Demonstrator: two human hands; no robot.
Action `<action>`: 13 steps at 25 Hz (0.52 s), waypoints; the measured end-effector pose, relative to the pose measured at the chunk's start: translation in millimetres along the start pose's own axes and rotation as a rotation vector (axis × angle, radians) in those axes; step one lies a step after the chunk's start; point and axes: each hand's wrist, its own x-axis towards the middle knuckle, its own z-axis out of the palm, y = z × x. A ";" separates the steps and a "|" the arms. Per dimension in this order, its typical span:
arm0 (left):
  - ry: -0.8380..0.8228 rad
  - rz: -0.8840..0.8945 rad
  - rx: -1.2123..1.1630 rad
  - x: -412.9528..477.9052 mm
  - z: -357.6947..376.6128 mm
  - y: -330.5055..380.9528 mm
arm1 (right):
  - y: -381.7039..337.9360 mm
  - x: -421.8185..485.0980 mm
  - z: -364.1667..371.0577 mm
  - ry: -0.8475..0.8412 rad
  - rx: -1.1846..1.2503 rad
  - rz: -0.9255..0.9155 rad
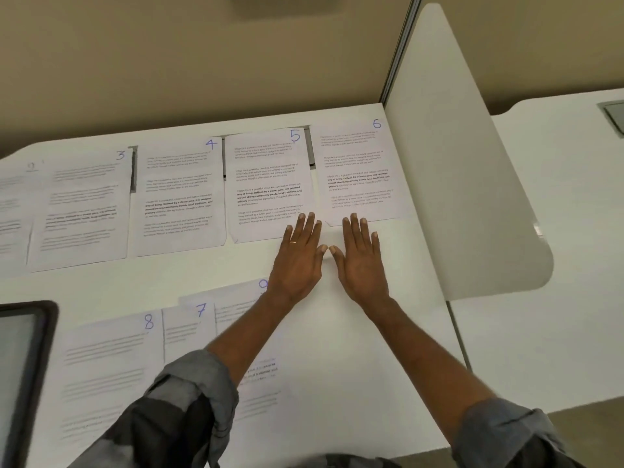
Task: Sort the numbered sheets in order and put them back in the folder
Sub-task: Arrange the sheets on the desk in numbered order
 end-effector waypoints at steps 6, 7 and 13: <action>0.003 -0.051 0.008 -99.5 -17.8 -21.6 | -48.8 -73.2 11.0 -0.053 -0.034 -0.038; 0.001 -0.054 0.008 -118.9 -20.0 -27.9 | -59.6 -86.7 14.8 -0.068 -0.035 -0.046; -0.026 -0.031 0.047 -230.8 -37.7 -78.1 | -136.9 -172.2 46.8 -0.099 -0.085 -0.100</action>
